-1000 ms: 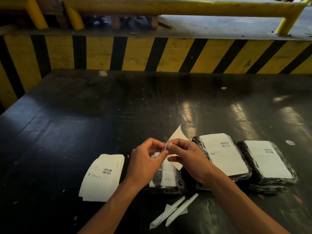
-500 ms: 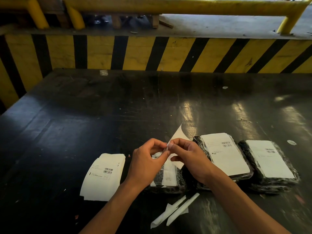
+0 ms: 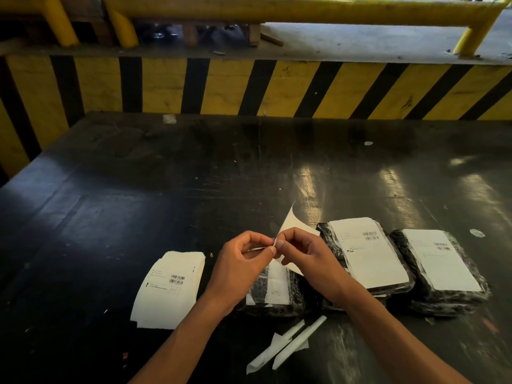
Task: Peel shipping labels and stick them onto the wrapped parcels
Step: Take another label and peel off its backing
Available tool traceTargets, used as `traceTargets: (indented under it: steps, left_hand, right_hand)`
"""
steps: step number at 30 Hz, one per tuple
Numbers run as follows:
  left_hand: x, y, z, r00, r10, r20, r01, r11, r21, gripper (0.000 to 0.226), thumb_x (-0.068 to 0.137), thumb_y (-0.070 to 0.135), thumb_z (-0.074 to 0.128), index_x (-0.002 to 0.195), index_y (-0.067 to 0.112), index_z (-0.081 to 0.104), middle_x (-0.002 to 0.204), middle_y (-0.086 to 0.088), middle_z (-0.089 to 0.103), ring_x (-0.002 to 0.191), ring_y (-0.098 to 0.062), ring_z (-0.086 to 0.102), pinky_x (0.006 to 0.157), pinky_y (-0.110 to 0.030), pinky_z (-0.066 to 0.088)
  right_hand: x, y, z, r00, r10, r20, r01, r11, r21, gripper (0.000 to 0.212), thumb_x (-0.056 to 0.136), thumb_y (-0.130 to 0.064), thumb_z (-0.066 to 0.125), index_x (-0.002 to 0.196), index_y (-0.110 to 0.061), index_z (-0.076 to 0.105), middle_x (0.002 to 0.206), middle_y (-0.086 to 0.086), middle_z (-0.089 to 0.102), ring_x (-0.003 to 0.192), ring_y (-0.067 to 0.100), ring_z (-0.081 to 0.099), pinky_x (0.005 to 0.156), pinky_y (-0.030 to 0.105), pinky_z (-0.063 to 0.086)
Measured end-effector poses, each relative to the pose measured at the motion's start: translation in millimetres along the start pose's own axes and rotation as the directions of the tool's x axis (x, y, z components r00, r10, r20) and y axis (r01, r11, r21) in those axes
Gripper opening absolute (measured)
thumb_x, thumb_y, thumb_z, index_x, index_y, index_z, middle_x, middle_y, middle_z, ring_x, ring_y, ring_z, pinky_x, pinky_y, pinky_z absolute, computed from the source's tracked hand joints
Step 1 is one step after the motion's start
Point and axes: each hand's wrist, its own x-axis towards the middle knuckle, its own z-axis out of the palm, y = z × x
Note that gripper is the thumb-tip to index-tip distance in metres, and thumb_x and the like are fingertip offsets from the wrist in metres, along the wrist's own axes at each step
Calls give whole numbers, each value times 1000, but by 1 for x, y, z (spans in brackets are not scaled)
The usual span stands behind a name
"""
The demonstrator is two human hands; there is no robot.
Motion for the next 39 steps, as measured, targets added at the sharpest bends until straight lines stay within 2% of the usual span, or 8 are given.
traceTargets:
  steps: [6, 10, 14, 19, 23, 26, 32, 39]
  left_hand:
    - [-2, -2, 2, 999, 27, -45, -26, 1000, 17, 25, 81, 31, 75, 102, 19, 69, 100, 5, 75, 96, -8, 72, 87, -34, 60]
    - [-2, -1, 4, 996, 60, -58, -57, 996, 64, 24, 82, 31, 74, 103, 21, 68, 103, 6, 74, 97, -8, 71, 85, -36, 60]
    - [-1, 0, 4, 995, 83, -58, -77, 993, 87, 24, 81, 33, 74, 102, 22, 68, 104, 7, 74, 98, -6, 71, 85, -36, 60]
    - [0, 0, 4, 995, 83, -51, -78, 993, 94, 21, 83, 28, 75, 102, 21, 69, 107, 7, 74, 100, -7, 71, 86, -39, 60]
    - [1, 1, 2, 999, 49, -8, -49, 998, 31, 18, 84, 24, 75, 100, 19, 69, 108, 6, 74, 100, -7, 71, 89, -40, 59]
    - [2, 2, 1, 999, 30, 16, -30, 999, 16, 17, 84, 24, 75, 99, 18, 70, 108, 7, 74, 100, -6, 71, 89, -37, 59]
    - [2, 7, -1, 999, 26, 20, -25, 1000, -14, 14, 85, 20, 73, 98, 16, 71, 100, 6, 76, 93, -3, 71, 80, -21, 58]
    - [2, 5, 0, 1000, -13, 16, 13, 1000, -7, 9, 87, 21, 72, 95, 17, 71, 103, 7, 75, 97, -7, 71, 89, -31, 58]
  right_hand:
    - [-1, 2, 2, 995, 98, -3, -96, 981, 171, 18, 96, -15, 59, 101, 0, 68, 97, 18, 71, 90, 19, 68, 89, 40, 56]
    - [0, 4, 2, 994, 108, -3, -106, 977, 187, 17, 96, -15, 60, 97, -1, 69, 96, 17, 72, 90, 20, 68, 86, 36, 57]
    - [1, 3, 2, 994, 106, 8, -105, 981, 164, 19, 97, -17, 59, 96, -1, 69, 92, 8, 72, 88, 14, 67, 82, 32, 55]
    - [2, 1, 2, 996, 84, 3, -84, 991, 100, 21, 99, -18, 55, 96, -1, 67, 91, 13, 70, 84, 11, 62, 78, 29, 52]
    - [2, 1, 2, 998, 70, -4, -70, 995, 68, 20, 99, -15, 54, 93, 0, 66, 83, -6, 70, 79, 9, 59, 75, 27, 51]
    - [1, 1, 2, 999, 52, -11, -52, 997, 49, 21, 99, -16, 55, 93, 1, 66, 81, -11, 70, 76, 8, 57, 74, 24, 50]
    - [0, 1, 0, 1000, 4, 6, -4, 1000, 23, 18, 99, -20, 56, 93, -7, 67, 83, 0, 64, 77, 11, 55, 73, 25, 48]
    - [-1, 7, -3, 1000, -10, 24, 10, 1000, 7, 16, 98, -24, 58, 96, -12, 68, 93, 11, 68, 82, 13, 56, 78, 30, 47]
